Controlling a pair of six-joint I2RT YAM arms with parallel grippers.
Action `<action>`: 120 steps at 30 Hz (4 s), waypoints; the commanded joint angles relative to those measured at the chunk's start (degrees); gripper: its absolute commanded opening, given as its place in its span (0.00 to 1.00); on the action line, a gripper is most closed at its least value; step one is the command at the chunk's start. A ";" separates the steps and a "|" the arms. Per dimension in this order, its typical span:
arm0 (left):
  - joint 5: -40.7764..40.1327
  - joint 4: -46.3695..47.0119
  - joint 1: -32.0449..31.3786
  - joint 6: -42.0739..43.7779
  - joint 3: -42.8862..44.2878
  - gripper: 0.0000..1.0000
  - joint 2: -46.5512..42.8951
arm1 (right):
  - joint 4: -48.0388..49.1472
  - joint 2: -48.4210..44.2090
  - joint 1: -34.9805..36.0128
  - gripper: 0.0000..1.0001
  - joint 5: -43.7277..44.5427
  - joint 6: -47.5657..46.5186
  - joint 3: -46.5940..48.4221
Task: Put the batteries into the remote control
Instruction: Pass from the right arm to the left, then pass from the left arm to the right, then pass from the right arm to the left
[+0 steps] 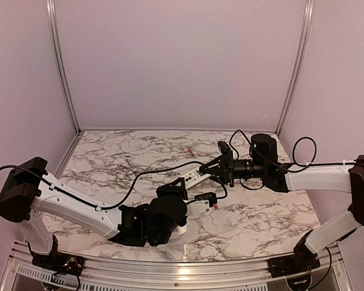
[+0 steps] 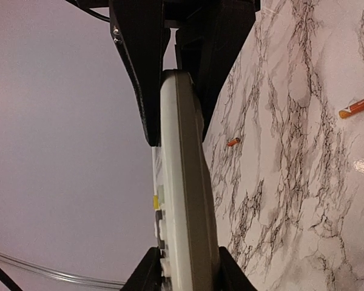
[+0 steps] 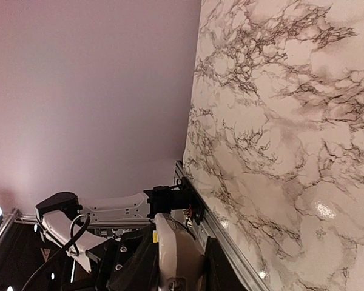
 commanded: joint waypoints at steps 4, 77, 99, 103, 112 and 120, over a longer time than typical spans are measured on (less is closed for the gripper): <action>-2.79 14.30 -0.21 8.45 -1.85 0.15 1.66 | 1.58 -1.07 0.02 0.00 -1.86 1.85 -0.28; 106.31 -27.54 28.36 -66.73 9.86 0.00 -17.30 | -27.17 -9.15 3.27 0.57 -19.47 -54.40 17.64; 109.24 -28.53 31.37 -66.85 10.72 0.33 -14.97 | -29.40 -7.46 3.23 0.00 -20.59 -55.13 18.07; 106.57 -25.51 33.33 -69.25 8.02 0.63 -17.00 | -22.11 -8.43 3.07 0.00 -16.80 -48.28 14.85; 88.37 -14.69 35.59 -81.52 -3.90 0.75 -23.62 | 0.81 -10.03 -1.18 0.00 -1.42 -27.32 1.41; 77.00 -13.38 35.23 -88.19 -9.79 0.75 -24.43 | 7.82 -9.19 -2.70 0.00 3.91 -19.13 -5.96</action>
